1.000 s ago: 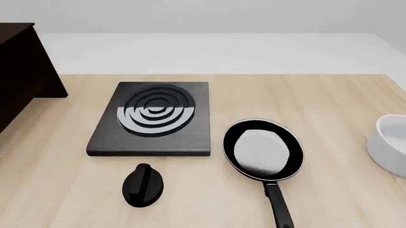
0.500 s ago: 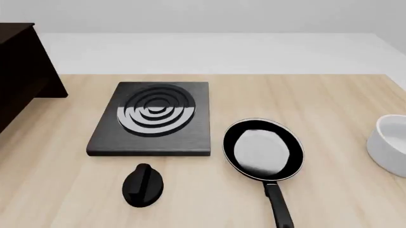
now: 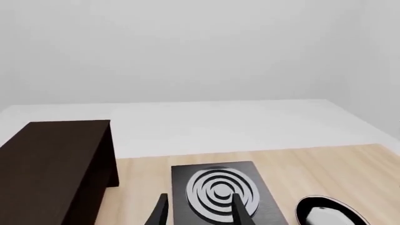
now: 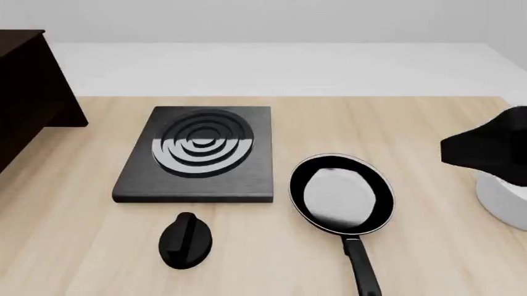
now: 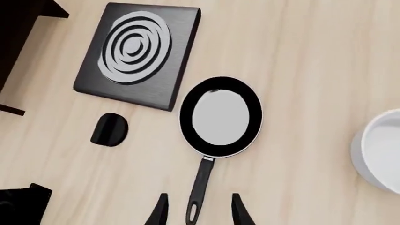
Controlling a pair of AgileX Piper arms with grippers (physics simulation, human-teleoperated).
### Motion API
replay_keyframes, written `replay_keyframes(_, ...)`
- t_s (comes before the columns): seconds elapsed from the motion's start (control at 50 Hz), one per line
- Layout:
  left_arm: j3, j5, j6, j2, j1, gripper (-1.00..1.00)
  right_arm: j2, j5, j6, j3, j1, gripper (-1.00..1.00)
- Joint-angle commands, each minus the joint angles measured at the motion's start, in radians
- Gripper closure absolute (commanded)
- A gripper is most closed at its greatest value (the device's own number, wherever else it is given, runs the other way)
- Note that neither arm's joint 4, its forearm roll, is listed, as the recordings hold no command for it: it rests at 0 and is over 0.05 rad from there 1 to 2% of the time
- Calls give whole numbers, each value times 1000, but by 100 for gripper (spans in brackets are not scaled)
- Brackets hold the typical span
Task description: Put the frying pan on the cabinet shelf.
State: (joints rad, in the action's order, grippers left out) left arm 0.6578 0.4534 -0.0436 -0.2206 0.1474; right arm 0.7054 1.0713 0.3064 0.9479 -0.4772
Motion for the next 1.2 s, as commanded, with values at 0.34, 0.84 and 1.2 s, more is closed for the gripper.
replay_keyframes(0.34,-6,5,-15,-2,29,-100,224,20,207,-67,-307,-100)
replay_keyframes(0.84,-31,-3,-7,1,42,-100,221,-61,336,-256,-446,-100)
replay_keyframes(1.2,-51,-14,-3,3,44,-100,289,-99,225,-236,-335,-100)
